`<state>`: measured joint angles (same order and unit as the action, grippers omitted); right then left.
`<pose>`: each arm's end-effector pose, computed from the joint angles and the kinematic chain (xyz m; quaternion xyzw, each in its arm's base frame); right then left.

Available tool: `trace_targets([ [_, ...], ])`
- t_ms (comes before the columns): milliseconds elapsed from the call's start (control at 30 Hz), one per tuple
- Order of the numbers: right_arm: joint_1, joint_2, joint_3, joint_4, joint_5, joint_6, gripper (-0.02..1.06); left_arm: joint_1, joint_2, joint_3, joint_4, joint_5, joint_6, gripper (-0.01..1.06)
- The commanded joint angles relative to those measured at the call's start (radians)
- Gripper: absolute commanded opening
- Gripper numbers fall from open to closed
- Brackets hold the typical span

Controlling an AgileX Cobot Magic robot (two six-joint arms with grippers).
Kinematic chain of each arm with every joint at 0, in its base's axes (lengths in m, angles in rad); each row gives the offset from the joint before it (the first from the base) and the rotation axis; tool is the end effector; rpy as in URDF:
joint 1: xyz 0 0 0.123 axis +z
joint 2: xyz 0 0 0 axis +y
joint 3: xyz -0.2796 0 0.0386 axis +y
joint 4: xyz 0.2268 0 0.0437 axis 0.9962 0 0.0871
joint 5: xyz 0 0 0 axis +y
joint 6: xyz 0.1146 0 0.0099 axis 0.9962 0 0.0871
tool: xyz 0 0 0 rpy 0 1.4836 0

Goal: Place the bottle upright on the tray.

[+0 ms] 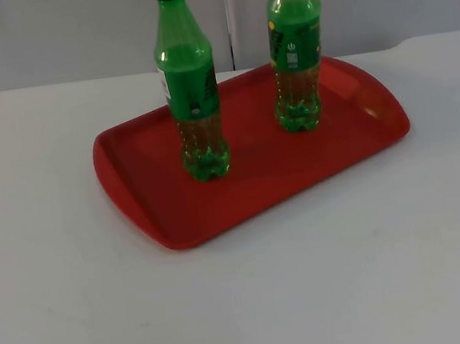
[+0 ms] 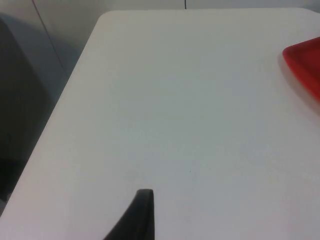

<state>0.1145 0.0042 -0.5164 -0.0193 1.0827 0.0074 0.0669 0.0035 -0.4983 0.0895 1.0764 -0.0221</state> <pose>-0.0011 -0.0021 0.2585 -0.0453 0.8545 0.0219 0.5169 -0.0002 0.0091 0.2544 -0.0401 0.8568 0.0562 0.5109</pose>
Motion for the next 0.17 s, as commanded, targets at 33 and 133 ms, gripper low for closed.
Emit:
trace_targets([
  [33,-0.032,-0.004,0.001,0.003,-0.004,0.004,1.05,0.004,-0.003,0.003,0.008,-0.002,0.002,1.05],
  [133,-0.075,-0.004,0.001,0.005,-0.004,0.004,1.05,0.004,-0.003,0.003,0.008,-0.002,0.002,1.05],
])
